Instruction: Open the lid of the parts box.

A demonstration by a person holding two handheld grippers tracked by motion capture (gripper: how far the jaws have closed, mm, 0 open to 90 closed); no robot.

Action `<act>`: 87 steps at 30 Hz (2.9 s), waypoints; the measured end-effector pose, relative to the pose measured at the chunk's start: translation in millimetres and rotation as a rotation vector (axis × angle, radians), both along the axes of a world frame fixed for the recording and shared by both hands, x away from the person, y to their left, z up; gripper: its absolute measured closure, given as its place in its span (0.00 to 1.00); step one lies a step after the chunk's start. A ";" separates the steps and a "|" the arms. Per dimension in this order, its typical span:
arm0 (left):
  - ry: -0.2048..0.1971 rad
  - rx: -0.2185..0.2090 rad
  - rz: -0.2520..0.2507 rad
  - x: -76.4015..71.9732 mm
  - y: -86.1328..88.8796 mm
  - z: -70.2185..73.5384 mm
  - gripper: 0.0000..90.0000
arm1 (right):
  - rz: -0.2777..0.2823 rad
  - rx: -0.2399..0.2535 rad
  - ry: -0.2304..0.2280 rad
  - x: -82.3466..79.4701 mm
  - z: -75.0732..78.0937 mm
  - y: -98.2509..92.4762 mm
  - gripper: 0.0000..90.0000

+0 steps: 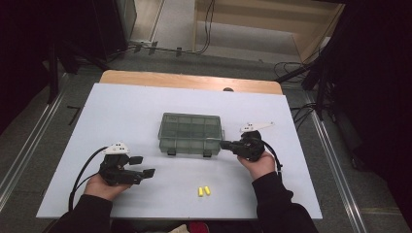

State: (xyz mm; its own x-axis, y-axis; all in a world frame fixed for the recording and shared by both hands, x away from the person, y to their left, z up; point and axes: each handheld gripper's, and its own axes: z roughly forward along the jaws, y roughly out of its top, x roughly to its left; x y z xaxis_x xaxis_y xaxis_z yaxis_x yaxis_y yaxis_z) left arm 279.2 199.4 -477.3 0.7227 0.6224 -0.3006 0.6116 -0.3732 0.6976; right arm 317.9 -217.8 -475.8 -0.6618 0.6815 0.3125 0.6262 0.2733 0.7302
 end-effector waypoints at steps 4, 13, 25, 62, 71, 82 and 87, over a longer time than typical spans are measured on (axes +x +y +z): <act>-0.001 -0.010 -0.004 2.6 -4.7 0.9 0.27 | 0.007 0.006 -0.001 1.7 2.0 0.1 0.97; 0.001 -0.024 -0.004 12.8 -12.5 5.8 0.27 | 0.004 0.019 -0.014 6.4 8.6 0.7 0.97; 0.001 -0.030 0.006 28.1 -18.5 13.8 0.27 | 0.006 0.031 -0.018 9.8 14.8 2.2 0.97; -0.009 0.067 0.007 84.8 -33.8 32.8 0.27 | 0.004 0.044 -0.044 21.0 32.7 11.4 0.97; 0.005 0.060 0.007 102.7 -35.5 29.6 0.28 | 0.004 0.034 -0.043 24.5 34.6 10.8 0.97; -0.021 0.072 0.027 125.3 -37.4 29.0 0.29 | -0.006 0.041 -0.056 30.2 40.7 9.6 0.97; -0.035 0.061 0.027 131.1 -37.4 27.3 0.32 | -0.011 0.042 -0.055 33.0 42.0 9.5 0.97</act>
State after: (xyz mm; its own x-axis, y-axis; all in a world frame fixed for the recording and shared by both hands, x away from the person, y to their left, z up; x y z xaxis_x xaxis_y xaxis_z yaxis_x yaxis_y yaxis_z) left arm 410.3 162.0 -450.0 0.7146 0.6584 -0.2361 0.5978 -0.3995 0.6950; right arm 350.9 -208.4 -433.8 -0.6711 0.6758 0.3048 0.5880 0.2348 0.7741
